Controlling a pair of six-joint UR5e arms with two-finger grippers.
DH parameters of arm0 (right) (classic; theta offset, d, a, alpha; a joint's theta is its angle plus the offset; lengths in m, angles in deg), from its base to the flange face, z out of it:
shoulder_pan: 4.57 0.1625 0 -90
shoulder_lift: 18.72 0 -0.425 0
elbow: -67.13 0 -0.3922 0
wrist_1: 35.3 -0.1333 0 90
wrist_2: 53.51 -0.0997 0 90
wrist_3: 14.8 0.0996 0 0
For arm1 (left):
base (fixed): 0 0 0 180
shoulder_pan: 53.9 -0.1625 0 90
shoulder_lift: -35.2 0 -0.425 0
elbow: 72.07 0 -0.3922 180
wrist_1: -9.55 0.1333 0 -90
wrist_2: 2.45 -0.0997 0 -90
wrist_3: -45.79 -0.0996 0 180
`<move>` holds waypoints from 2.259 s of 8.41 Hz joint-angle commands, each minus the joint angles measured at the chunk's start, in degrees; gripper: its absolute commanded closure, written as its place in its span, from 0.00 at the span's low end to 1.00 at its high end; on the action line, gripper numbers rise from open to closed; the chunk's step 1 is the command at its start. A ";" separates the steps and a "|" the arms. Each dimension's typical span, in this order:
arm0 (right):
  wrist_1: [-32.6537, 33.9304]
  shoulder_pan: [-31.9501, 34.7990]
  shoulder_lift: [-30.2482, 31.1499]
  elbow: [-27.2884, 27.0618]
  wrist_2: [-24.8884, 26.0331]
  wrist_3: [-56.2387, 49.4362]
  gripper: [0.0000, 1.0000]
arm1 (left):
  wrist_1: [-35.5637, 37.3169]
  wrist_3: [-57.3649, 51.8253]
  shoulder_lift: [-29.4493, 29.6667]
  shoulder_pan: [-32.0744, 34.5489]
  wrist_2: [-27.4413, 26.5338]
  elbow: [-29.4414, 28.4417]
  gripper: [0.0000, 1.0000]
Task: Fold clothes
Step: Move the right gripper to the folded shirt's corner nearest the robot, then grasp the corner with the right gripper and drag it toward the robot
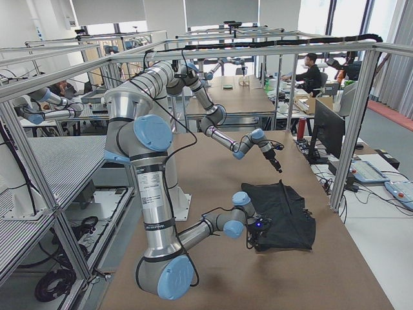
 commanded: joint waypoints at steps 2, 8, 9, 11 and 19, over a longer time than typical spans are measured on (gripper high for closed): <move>0.13 -2.11 0.27 0.12 1.99 0.18 1.00 | 0.00 0.09 -0.19 0.02 -0.06 0.71 0.41; 4.84 -13.66 12.91 -24.43 -0.98 6.94 1.00 | 0.26 0.17 -0.81 0.02 0.03 2.73 0.41; 8.01 -16.93 13.79 -28.14 -6.48 6.86 1.00 | 0.26 0.17 -0.72 -0.07 0.38 2.73 0.42; 7.78 -20.73 15.64 -30.98 -23.25 5.98 1.00 | 0.61 0.17 0.15 -0.15 0.73 3.00 0.42; 7.60 -11.36 9.41 -29.68 -23.50 5.89 0.05 | 1.49 10.45 -10.19 -9.28 3.64 16.26 0.41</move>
